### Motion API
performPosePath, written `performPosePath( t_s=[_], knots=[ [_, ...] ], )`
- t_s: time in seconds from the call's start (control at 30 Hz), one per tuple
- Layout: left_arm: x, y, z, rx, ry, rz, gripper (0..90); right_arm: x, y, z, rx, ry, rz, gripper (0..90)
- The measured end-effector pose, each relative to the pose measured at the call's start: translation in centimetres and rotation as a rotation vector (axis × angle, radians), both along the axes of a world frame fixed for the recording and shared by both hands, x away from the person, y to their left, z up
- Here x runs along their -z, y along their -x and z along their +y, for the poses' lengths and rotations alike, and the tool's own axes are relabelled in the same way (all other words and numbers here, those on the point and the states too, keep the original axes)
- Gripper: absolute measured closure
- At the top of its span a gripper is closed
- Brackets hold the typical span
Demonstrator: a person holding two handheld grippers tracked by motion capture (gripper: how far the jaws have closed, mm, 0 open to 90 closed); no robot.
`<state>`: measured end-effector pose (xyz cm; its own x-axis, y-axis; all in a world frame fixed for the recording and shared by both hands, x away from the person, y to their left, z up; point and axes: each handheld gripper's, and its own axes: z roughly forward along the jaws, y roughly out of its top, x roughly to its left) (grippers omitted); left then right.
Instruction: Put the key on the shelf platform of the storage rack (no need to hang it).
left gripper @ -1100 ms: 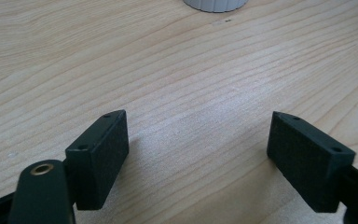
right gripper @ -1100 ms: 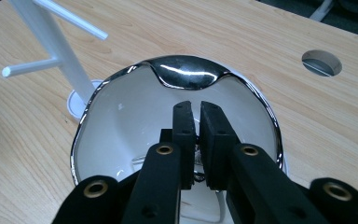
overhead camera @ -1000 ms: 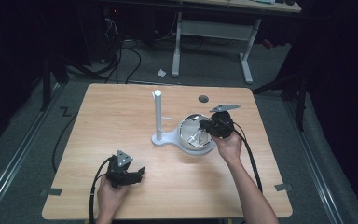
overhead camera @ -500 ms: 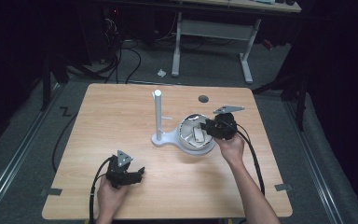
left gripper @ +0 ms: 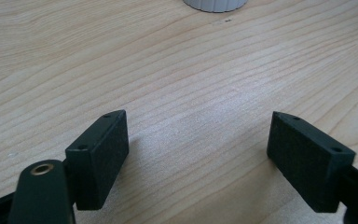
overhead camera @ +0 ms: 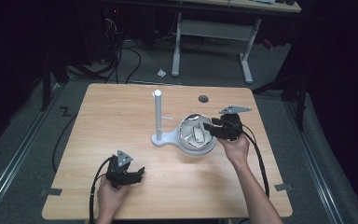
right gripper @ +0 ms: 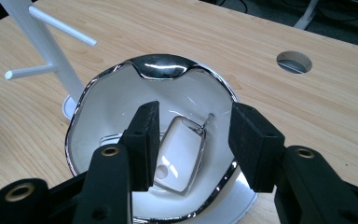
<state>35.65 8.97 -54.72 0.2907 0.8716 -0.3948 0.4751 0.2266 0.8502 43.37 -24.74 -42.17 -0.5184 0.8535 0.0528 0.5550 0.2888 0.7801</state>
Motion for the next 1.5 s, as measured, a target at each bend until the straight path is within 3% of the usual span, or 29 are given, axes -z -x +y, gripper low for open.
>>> performPosePath(
  t_s=[0.2, 0.57, 0.67, 0.8, 0.93, 1.1, 1.5],
  knots=[
    [0.0, 0.0, 0.0, 0.0, 0.0, 0.0, 21.1, 0.0, 0.4, -0.9, 0.024, -0.043, -0.006, 53.7],
    [0.0, 0.0, 0.0, 0.0, 0.0, 0.0, 21.1, 0.1, 1.1, -1.9, 0.022, -0.037, 0.009, 52.6],
    [0.0, 0.0, 0.0, 0.0, 0.0, 0.0, 21.1, 0.1, 1.8, -2.3, 0.036, -0.05, -0.036, 53.5],
    [0.0, 0.0, 0.0, 0.0, 0.001, 0.0, 21.1, 0.1, 2.3, -2.7, 0.051, -0.036, -0.046, 54.0],
    [0.0, 0.0, 0.0, 0.0, 0.001, 0.0, 21.1, -0.2, 2.7, -3.1, 0.053, -0.055, -0.057, 54.0],
    [0.0, 0.0, 0.0, 0.0, 0.0, 0.0, 21.1, 0.5, 3.1, -4.1, 0.077, -0.068, -0.035, 54.2],
    [0.0, 0.0, 0.0, 0.0, 0.0, 0.0, 21.1, 0.2, 4.1, -4.9, 0.08, -0.087, -0.036, 53.6]
  ],
)
